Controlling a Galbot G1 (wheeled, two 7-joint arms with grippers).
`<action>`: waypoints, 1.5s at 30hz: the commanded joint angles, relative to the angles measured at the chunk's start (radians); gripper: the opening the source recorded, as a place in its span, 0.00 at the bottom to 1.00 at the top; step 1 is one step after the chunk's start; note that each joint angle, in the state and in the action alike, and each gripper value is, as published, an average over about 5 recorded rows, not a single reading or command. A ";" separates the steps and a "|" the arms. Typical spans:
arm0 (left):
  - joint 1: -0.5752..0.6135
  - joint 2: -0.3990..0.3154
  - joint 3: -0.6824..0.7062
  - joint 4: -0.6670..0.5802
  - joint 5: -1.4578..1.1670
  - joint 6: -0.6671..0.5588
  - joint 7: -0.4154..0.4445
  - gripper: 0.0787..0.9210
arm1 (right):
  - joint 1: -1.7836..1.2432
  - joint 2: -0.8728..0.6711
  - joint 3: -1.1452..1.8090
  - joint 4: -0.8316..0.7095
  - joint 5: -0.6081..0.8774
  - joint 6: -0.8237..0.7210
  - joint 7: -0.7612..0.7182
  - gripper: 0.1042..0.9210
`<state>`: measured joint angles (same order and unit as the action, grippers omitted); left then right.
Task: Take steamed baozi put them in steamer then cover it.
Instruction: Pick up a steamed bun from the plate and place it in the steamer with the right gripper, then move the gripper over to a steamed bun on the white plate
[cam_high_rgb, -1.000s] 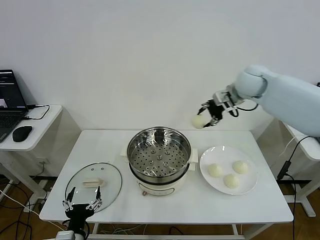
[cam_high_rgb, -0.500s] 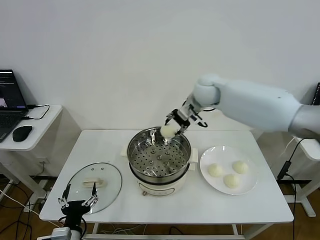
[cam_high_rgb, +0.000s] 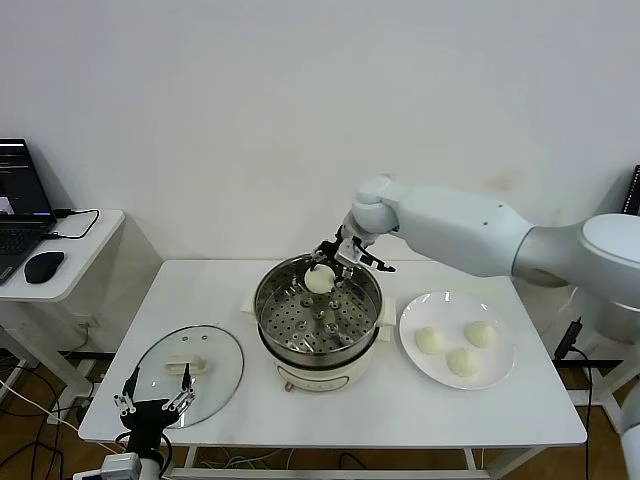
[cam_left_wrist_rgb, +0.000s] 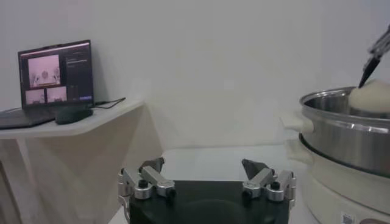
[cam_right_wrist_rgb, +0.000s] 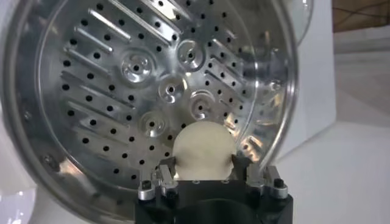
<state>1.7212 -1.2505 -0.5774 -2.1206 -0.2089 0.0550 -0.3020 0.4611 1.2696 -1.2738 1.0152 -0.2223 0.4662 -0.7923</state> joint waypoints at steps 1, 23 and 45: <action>0.002 0.001 -0.001 -0.001 -0.016 0.005 0.001 0.88 | -0.053 0.048 0.024 -0.109 -0.122 0.070 0.043 0.65; 0.020 0.009 -0.006 -0.056 -0.013 0.012 0.003 0.88 | 0.346 -0.528 -0.099 0.589 0.546 -0.718 -0.224 0.88; 0.044 0.024 0.000 -0.086 0.011 0.013 0.014 0.88 | -0.269 -0.836 0.260 0.503 0.263 -0.716 -0.185 0.88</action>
<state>1.7638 -1.2279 -0.5743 -2.2053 -0.1994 0.0670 -0.2885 0.4664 0.5163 -1.2125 1.5707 0.1096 -0.2119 -0.9712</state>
